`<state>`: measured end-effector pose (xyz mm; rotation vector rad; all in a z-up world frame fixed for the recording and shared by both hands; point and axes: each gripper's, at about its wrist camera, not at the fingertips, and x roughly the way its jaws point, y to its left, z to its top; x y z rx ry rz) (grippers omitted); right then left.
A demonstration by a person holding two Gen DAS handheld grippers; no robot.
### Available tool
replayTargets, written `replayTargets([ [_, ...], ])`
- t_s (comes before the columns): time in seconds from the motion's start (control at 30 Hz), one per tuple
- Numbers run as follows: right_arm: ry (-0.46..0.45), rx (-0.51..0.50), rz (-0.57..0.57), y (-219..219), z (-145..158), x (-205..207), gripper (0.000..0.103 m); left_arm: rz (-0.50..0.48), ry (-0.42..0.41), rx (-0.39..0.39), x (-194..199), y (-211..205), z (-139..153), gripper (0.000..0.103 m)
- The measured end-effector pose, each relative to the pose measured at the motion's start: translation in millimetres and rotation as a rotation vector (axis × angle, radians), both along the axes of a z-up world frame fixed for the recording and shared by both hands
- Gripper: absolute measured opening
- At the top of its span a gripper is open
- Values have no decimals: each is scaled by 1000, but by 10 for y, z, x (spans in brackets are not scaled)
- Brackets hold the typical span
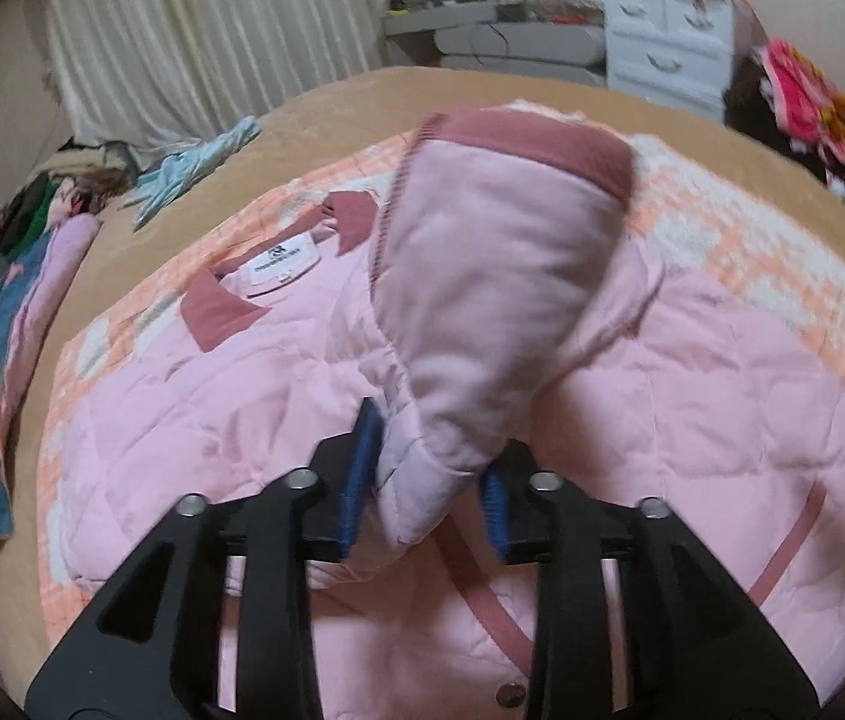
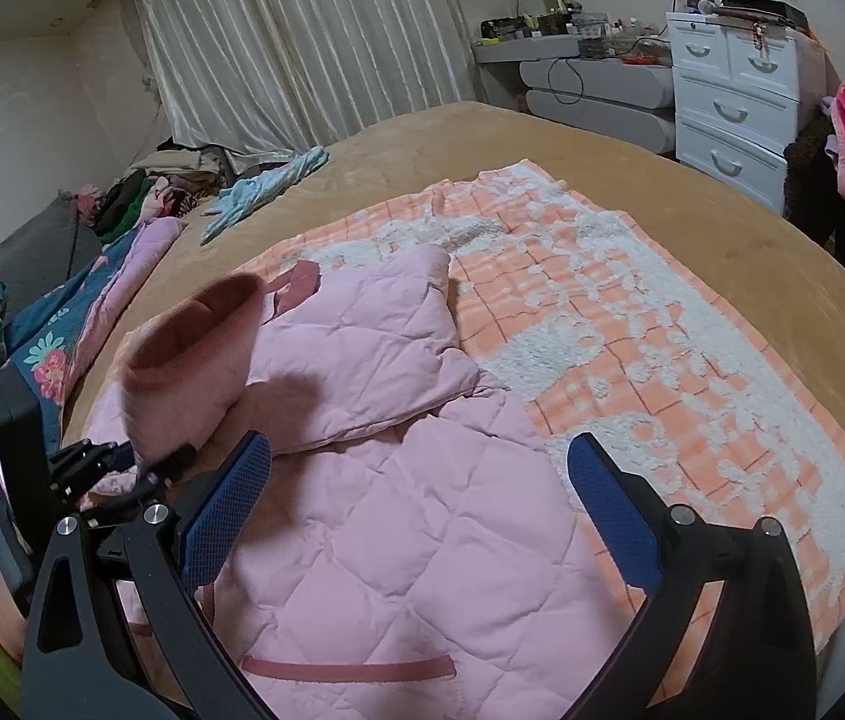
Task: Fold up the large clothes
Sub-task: 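Lower the sleeve onto the jacket body and open the left tool, then grasp the ribbed trim of the folded sleeve with the right tool, straighten, release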
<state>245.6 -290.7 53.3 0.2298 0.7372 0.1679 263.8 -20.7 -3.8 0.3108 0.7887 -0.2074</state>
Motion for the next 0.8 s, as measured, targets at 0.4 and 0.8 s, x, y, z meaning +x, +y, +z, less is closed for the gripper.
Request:
replayTargets([
  [0.4, 10, -21, 7, 102, -8, 8, 99, -120, 96, -1, -284, 41, -129, 81],
  [0.8, 112, -34, 123, 685, -326, 142, 99, 115, 68, -130, -212, 1048, 134, 93],
])
